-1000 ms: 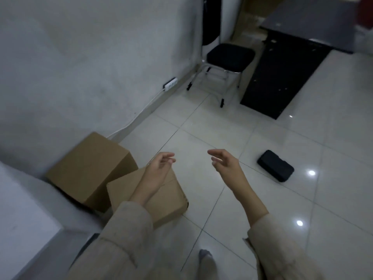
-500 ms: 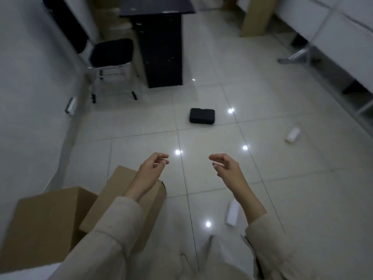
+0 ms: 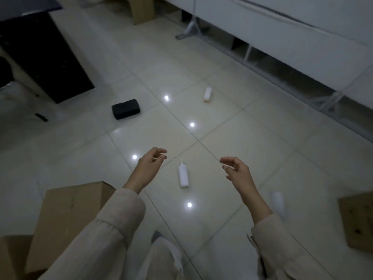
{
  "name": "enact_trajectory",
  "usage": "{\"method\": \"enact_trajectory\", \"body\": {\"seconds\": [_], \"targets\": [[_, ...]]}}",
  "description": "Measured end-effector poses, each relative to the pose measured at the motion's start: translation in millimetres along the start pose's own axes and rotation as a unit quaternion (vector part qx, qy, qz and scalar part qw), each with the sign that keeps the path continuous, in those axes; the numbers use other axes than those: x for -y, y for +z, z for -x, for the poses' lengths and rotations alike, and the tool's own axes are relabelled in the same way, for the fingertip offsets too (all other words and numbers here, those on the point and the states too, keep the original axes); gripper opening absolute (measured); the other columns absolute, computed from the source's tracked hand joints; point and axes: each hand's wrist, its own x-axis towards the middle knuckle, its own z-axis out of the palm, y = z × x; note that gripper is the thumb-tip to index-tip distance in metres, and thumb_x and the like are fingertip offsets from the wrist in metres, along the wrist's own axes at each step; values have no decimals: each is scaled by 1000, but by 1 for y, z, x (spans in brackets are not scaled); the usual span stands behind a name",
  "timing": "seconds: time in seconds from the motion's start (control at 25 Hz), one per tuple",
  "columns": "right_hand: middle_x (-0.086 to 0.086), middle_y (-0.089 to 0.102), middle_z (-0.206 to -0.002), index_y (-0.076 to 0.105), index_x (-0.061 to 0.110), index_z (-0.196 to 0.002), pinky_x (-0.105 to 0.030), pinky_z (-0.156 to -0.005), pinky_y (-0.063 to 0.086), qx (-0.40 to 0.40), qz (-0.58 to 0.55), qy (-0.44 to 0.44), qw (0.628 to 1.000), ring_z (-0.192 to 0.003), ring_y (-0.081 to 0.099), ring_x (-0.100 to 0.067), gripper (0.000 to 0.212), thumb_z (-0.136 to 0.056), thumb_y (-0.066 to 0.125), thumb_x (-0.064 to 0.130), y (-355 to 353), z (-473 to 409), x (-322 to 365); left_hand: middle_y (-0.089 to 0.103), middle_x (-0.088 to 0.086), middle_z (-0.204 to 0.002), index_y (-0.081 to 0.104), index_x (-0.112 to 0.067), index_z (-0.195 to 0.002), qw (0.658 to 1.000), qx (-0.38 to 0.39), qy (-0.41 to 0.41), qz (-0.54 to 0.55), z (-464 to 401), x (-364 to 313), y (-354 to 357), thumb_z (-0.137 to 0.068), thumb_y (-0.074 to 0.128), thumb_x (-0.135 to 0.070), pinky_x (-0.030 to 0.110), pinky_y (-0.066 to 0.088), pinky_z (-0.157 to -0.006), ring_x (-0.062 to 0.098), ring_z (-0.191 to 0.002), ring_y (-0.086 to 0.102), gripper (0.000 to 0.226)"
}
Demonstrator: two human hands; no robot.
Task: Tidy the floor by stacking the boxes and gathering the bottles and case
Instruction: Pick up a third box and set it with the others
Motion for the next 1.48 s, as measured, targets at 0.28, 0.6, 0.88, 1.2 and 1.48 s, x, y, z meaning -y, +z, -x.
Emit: {"method": "enact_trajectory", "body": {"seconds": [0.28, 0.6, 0.88, 1.2, 1.48], "targets": [[2, 62, -107, 60, 19, -99, -22, -78, 42, -105, -9, 42, 994, -89, 55, -3, 27, -88, 47, -2, -198, 118, -103, 63, -2, -104, 57, -25, -107, 996, 61, 57, -25, 96, -49, 166, -94, 42, -19, 19, 39, -73, 17, -100, 56, 20], [1, 63, -107, 60, 21, -96, -23, -80, 43, -250, -67, 96, 961, -101, 55, -12, 27, -87, 48, -2, -343, 224, -180, 65, 1, -105, 59, -20, -109, 973, 197, 100, -69, 174, -107, 325, -93, 44, -17, 15, 40, -73, 17, -100, 55, 22], [-4, 61, -106, 60, 9, -103, -16, -75, 41, -336, -109, 110, 929, -94, 54, -11, 26, -87, 46, -6, -447, 231, -213, 65, 6, -110, 59, -21, -106, 939, 293, 139, -116, 169, -175, 469, -93, 45, -17, 11, 37, -68, 16, -96, 55, 20], [-2, 59, -107, 58, 17, -100, -18, -74, 42, -381, -124, 150, 904, -88, 53, -8, 26, -88, 46, -3, -631, 177, -221, 64, 1, -106, 59, -22, -108, 917, 344, 155, -133, 132, -291, 654, -93, 44, -18, 18, 40, -72, 17, -100, 55, 21], [-2, 57, -108, 59, 10, -109, -16, -74, 40, -413, -110, 136, 894, -95, 52, -10, 25, -89, 47, -1, -779, 156, -231, 65, -1, -104, 59, -20, -108, 897, 368, 191, -153, 125, -375, 792, -92, 44, -18, 16, 38, -70, 15, -100, 55, 22]]}}
